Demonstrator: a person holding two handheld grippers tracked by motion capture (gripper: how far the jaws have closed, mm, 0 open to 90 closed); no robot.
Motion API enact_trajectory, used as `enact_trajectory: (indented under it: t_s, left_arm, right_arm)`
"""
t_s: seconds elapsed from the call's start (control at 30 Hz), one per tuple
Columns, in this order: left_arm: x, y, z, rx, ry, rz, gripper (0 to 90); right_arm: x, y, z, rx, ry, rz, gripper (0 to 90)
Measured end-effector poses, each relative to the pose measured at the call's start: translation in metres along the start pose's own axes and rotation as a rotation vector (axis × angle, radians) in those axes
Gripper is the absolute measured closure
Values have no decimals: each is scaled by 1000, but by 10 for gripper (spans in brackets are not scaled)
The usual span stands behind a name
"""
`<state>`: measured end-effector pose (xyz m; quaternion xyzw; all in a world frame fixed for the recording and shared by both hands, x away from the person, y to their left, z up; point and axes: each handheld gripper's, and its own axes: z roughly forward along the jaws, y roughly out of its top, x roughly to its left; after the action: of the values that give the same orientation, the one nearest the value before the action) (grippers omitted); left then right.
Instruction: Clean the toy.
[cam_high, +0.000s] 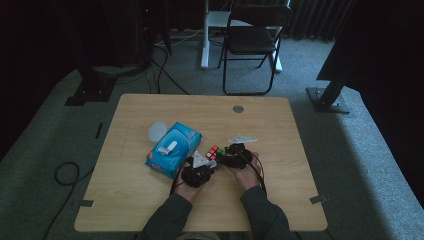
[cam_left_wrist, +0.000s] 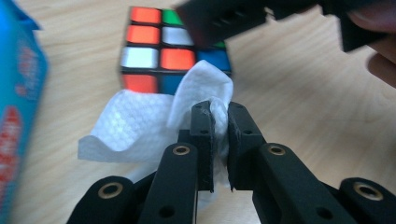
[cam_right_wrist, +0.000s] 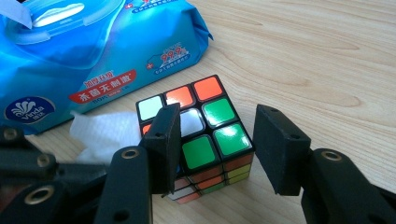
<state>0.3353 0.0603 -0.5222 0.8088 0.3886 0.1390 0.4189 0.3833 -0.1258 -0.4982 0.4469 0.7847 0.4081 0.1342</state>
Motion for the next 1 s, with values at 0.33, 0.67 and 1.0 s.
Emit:
enact_trajectory:
  t_s: [0.33,0.67,1.0]
  left_arm:
    - [27,6,-7,-24,62,-64,827]
    - [0,1,0,0,-8,-5,828]
    - [12,4,-3,-8,25,-28,827]
  right_arm:
    - [2,0,-1,4,-9,9,520]
    - [3,-1,-1,4,-21,13,521]
    - [8,-2,-4,14,-33,23,522]
